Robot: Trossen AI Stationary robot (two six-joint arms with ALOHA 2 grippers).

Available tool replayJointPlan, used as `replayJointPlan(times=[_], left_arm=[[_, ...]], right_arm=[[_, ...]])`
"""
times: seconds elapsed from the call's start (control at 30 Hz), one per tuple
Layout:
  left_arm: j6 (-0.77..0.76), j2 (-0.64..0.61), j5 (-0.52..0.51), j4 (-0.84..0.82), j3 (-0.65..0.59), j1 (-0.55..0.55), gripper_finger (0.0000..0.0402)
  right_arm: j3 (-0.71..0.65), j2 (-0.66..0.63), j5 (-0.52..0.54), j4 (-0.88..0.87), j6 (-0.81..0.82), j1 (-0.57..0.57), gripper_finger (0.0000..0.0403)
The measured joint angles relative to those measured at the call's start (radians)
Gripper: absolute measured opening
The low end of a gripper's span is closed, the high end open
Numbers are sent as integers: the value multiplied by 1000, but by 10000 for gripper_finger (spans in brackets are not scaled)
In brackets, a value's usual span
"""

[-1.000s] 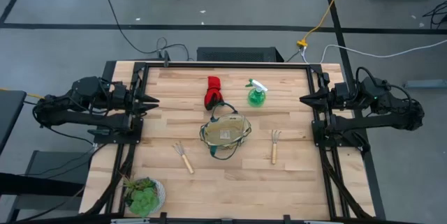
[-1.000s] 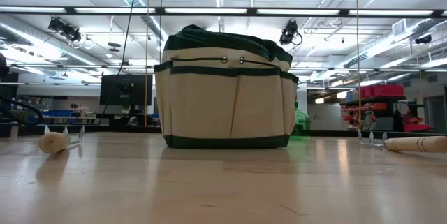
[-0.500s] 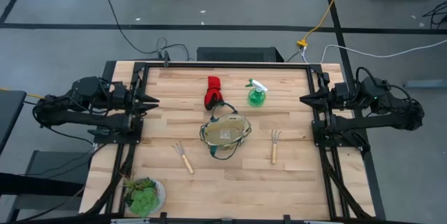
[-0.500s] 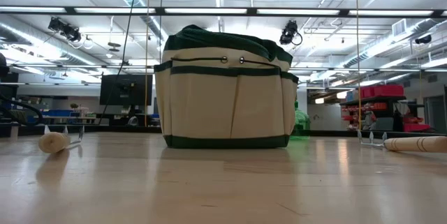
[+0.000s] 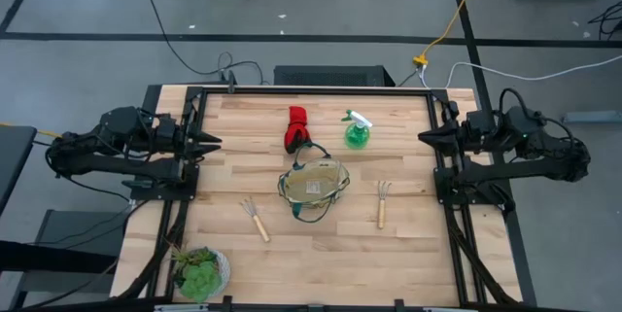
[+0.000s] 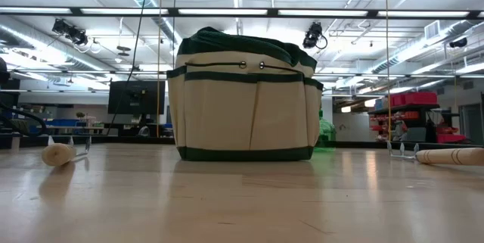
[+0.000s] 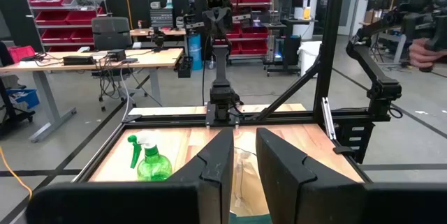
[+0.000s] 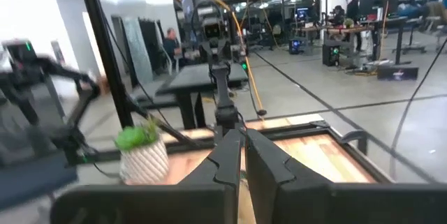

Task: Pick & Place Garden tools in Gardening bag
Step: Put the light brown trowel into the light brown and green gardening bag

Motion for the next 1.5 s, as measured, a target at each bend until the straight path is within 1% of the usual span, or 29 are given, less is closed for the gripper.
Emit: replayJointPlan(times=[0.07, 0.27, 0.37, 0.43, 0.53, 0.8, 1.03, 1.1, 1.27, 1.5], left_arm=[[0, 0, 0, 0, 0, 0, 71], [0, 0, 0, 0, 0, 0, 71], [0, 0, 0, 0, 0, 0, 71], [0, 0, 0, 0, 0, 0, 71], [0, 0, 0, 0, 0, 0, 71], [0, 0, 0, 0, 0, 0, 71], [0, 0, 0, 0, 0, 0, 71], [0, 0, 0, 0, 0, 0, 71], [0, 0, 0, 0, 0, 0, 71], [0, 0, 0, 0, 0, 0, 71]], right_arm=[[0, 0, 0, 16, 33, 0, 27], [0, 2, 0, 33, 26, 0, 27], [0, 16, 0, 75, 23, 0, 27], [1, 33, 0, 112, 7, 0, 27], [1, 67, -1, 122, -24, 0, 27], [1, 141, 0, 156, -27, 0, 27], [1, 179, 16, 207, -88, 0, 27], [1, 187, 17, 234, -91, 0, 27], [1, 205, 66, 270, -93, 0, 27], [1, 232, 70, 311, -77, 0, 27]])
